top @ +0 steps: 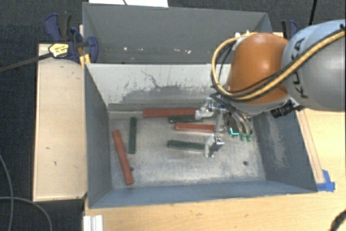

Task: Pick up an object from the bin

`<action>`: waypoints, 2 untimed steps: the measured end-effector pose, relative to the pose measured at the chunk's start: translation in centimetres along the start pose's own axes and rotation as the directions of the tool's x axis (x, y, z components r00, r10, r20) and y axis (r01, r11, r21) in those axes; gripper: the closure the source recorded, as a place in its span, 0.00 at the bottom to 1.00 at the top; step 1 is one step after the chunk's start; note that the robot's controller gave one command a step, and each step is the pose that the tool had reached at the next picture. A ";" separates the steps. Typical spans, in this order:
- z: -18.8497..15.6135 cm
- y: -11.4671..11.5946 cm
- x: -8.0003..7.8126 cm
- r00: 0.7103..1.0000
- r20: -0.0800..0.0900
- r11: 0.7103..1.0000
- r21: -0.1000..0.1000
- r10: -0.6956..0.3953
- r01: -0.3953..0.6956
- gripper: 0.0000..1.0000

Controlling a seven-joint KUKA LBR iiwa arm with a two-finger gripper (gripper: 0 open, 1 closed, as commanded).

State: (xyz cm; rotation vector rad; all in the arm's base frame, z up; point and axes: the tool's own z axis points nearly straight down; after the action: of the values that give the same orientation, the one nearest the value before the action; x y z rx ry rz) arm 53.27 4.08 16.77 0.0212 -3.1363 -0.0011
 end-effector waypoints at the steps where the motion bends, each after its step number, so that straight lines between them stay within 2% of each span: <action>1: -0.4 0.0 -0.2 1.000 0.008 1.000 0.000 0.001 -0.001 0.00; 2: 9.3 1.6 -1.3 0.998 0.011 0.998 0.000 -0.057 0.057 1.00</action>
Offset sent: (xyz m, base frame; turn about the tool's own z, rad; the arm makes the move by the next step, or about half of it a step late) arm 0.0098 0.0163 -0.0977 -0.0593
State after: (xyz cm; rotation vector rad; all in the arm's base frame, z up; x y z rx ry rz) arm 54.53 5.74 7.45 0.1103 -3.1455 -0.0022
